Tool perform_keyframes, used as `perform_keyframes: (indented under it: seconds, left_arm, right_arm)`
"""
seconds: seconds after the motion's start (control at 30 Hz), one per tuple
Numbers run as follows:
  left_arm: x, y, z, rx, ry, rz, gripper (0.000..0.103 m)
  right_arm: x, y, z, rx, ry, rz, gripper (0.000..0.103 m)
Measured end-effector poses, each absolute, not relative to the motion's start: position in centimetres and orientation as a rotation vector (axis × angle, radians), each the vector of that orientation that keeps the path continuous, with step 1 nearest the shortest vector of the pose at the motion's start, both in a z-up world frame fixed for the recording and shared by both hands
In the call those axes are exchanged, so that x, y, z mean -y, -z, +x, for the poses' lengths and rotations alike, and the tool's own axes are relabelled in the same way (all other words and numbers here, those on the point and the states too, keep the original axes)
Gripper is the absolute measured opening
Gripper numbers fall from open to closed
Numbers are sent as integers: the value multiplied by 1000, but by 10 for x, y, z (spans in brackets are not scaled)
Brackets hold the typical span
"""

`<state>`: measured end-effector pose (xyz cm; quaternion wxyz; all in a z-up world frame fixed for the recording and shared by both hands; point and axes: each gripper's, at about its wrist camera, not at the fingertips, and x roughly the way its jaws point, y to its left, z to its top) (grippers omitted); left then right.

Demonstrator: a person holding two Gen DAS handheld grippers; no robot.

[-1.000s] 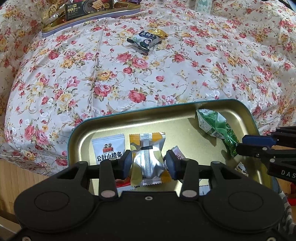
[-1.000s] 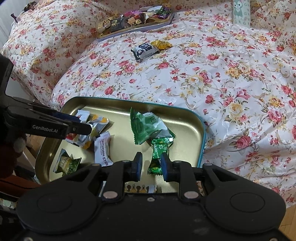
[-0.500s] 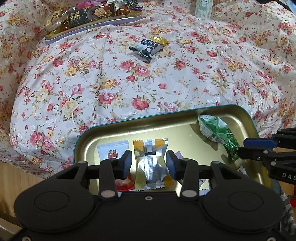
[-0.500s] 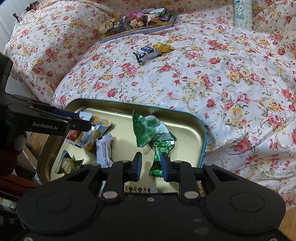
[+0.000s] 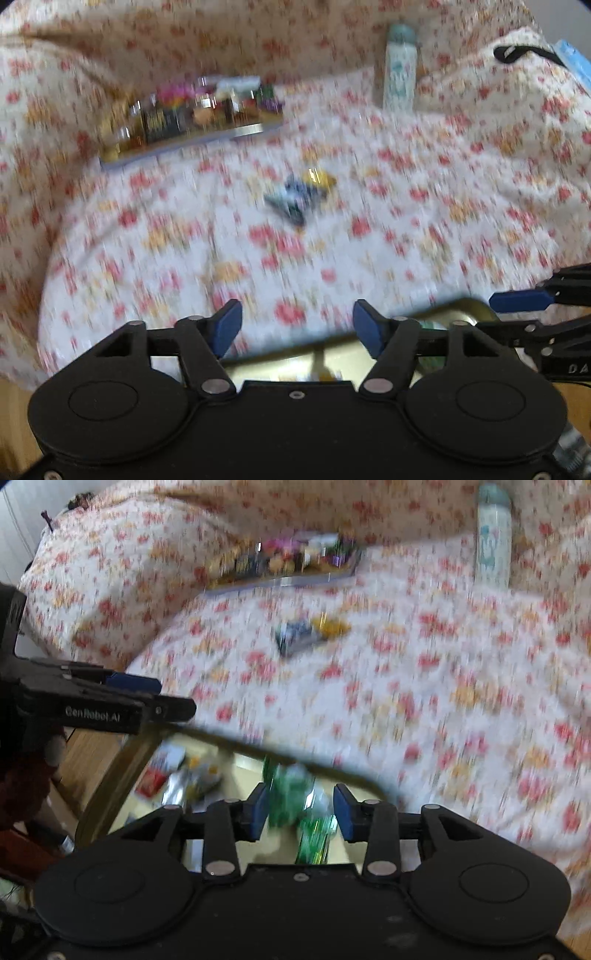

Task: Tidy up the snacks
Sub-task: 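Move both open tools toward the gold candy and blueberry packet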

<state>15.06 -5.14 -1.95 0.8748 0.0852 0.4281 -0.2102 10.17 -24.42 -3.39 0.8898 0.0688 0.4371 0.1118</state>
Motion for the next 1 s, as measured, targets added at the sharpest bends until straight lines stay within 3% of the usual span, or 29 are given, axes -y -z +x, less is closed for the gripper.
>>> perform_keyframes:
  seconds: [0.23, 0.6, 1.0]
  left_arm:
    - [67, 21, 189, -743, 371, 237, 72]
    - [93, 59, 223, -634, 420, 367, 72]
    - [103, 86, 236, -641, 457, 450, 72]
  right_arm:
    - [255, 29, 162, -802, -194, 132, 62]
    - [265, 56, 250, -782, -76, 218, 76]
    - [248, 74, 326, -881, -38, 262, 76]
